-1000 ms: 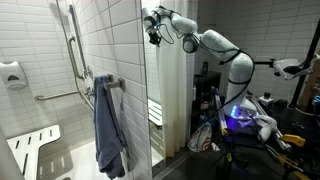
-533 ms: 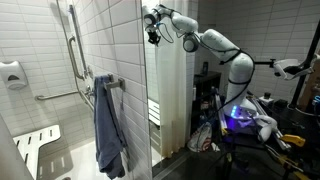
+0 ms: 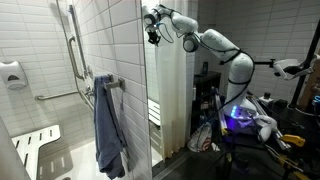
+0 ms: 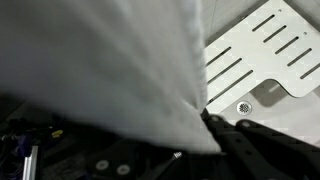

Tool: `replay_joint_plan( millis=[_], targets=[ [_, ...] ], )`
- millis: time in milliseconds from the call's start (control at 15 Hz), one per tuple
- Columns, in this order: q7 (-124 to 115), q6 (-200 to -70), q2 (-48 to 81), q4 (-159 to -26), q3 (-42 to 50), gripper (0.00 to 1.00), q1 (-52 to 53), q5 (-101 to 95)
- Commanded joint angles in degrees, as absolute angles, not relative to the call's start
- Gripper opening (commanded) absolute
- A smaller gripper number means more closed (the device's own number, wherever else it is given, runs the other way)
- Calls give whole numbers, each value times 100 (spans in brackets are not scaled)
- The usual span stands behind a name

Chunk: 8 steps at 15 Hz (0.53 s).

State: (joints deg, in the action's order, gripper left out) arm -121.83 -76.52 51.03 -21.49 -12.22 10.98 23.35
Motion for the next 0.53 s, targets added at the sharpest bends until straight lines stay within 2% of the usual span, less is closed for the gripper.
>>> replay_joint_plan(
  millis=[0, 467],
  targets=[
    [-12214, -7666, 5123, -2115, -1278, 1, 1059, 2286],
    [-12286, -8183, 5084, -2118, -1067, 1, 889, 2090]
  ],
)
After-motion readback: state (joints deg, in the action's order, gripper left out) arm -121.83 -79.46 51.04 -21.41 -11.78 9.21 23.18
